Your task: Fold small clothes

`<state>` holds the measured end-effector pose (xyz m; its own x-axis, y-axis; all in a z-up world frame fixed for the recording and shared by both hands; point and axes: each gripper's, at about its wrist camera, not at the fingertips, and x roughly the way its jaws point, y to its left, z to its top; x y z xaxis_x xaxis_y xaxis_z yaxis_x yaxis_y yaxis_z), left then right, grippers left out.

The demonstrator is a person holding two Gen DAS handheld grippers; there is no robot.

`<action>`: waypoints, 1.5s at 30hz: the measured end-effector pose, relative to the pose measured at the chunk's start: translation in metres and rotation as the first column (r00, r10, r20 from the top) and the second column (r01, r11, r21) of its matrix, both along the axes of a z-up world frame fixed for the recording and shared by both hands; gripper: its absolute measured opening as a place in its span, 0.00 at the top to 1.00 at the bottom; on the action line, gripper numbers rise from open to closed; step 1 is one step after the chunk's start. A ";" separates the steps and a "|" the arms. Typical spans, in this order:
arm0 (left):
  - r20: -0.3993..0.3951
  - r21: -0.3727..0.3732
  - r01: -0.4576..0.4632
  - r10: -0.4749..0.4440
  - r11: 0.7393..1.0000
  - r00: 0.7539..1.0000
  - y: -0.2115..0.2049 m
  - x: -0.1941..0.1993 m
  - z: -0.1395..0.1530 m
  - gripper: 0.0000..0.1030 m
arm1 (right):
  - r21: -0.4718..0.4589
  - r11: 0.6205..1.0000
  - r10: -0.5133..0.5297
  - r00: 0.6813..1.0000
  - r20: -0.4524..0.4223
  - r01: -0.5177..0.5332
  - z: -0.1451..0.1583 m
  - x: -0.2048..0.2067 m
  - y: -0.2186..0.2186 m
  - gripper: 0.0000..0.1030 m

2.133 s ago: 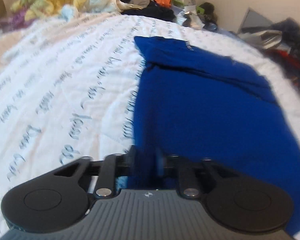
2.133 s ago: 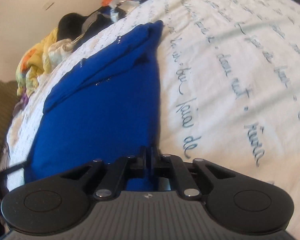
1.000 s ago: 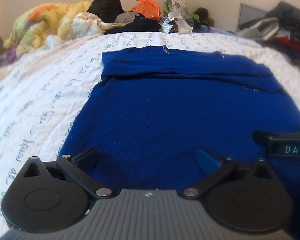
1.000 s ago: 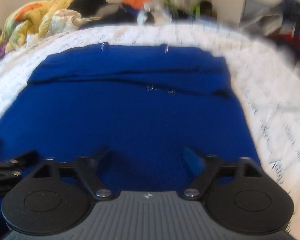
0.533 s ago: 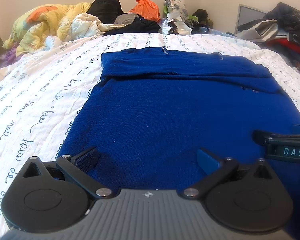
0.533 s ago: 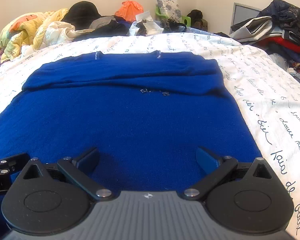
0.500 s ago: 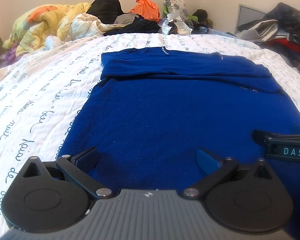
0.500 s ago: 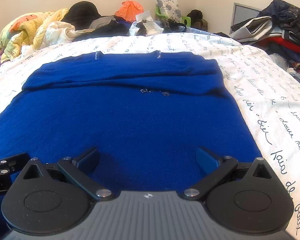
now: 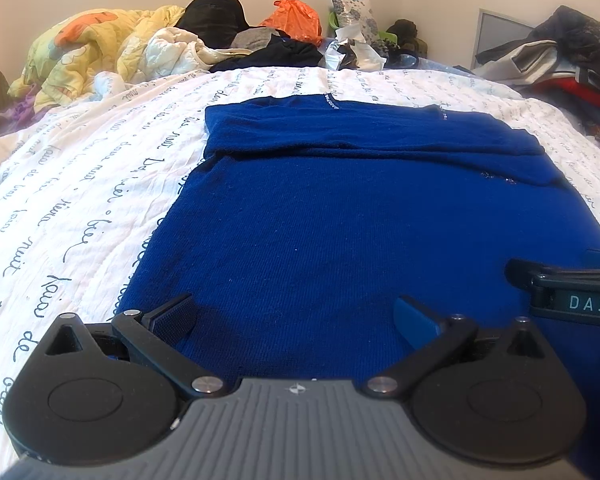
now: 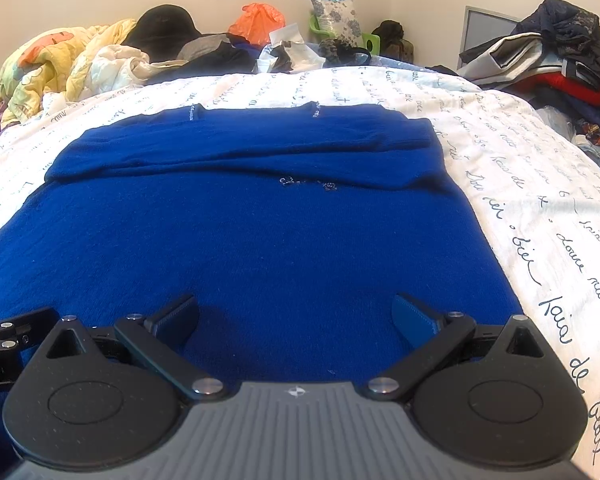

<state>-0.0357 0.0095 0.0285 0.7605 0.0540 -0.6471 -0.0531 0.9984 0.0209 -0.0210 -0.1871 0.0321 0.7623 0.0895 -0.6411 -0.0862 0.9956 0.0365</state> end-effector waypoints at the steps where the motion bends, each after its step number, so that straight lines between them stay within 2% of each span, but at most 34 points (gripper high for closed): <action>1: 0.000 0.000 0.000 0.000 1.000 1.000 0.000 0.000 0.000 0.00 | 0.000 1.000 0.000 1.000 0.000 0.000 0.000 0.000 0.000 0.00; 6: 0.000 0.000 0.001 -0.001 1.000 1.000 0.000 0.000 0.000 0.00 | 0.000 1.000 0.001 1.000 -0.011 -0.001 0.001 -0.004 -0.002 0.00; 9: 0.000 -0.002 0.002 -0.002 1.000 1.000 0.000 0.000 0.000 0.00 | 0.011 1.000 0.013 0.999 -0.039 -0.013 0.005 -0.024 -0.013 0.00; 11: 0.001 -0.002 0.001 -0.001 1.000 1.000 -0.001 0.000 0.000 0.00 | -0.008 0.999 0.051 0.999 -0.012 -0.051 0.001 -0.039 -0.020 0.00; 13: 0.000 -0.002 0.002 -0.002 1.000 1.000 0.000 0.000 0.000 0.00 | 0.024 0.998 0.060 0.998 0.000 -0.060 -0.001 -0.046 -0.029 0.00; 17: 0.000 -0.002 0.002 -0.002 1.000 1.000 -0.001 0.000 0.000 0.00 | -0.001 0.998 0.055 0.998 -0.001 -0.055 -0.001 -0.045 -0.023 0.00; 31: -0.004 0.000 0.004 -0.004 1.000 1.000 -0.002 -0.001 0.000 0.00 | 0.004 0.998 0.055 0.998 -0.002 -0.055 -0.002 -0.046 -0.027 0.00; 37: -0.025 0.017 0.115 -0.115 0.993 0.993 0.010 -0.043 0.001 0.00 | -0.010 0.995 0.104 0.994 -0.036 -0.104 0.002 -0.069 -0.040 0.00; 38: -0.018 0.011 0.128 -0.128 0.992 0.992 0.015 -0.053 0.001 0.00 | -0.009 0.992 0.125 0.992 -0.021 -0.126 0.001 -0.078 -0.047 0.00; 40: -0.053 -0.017 0.132 -0.133 0.991 0.990 0.027 -0.067 0.004 0.00 | 0.003 0.989 0.150 0.989 0.003 -0.150 -0.002 -0.094 -0.060 0.00; 42: -0.069 -0.089 0.132 -0.139 0.987 0.988 0.045 -0.085 0.010 0.00 | 0.041 0.984 0.178 0.980 -0.090 -0.175 0.009 -0.098 -0.071 0.00; 43: -0.076 -0.132 0.128 -0.138 0.983 0.987 0.054 -0.092 0.014 0.00 | 0.068 0.979 0.197 0.975 -0.106 -0.191 0.012 -0.100 -0.078 0.00; 45: -0.119 -0.253 0.099 -0.132 0.963 0.984 0.076 -0.104 0.015 0.00 | 0.204 0.963 0.199 0.975 -0.094 -0.177 0.026 -0.111 -0.112 0.00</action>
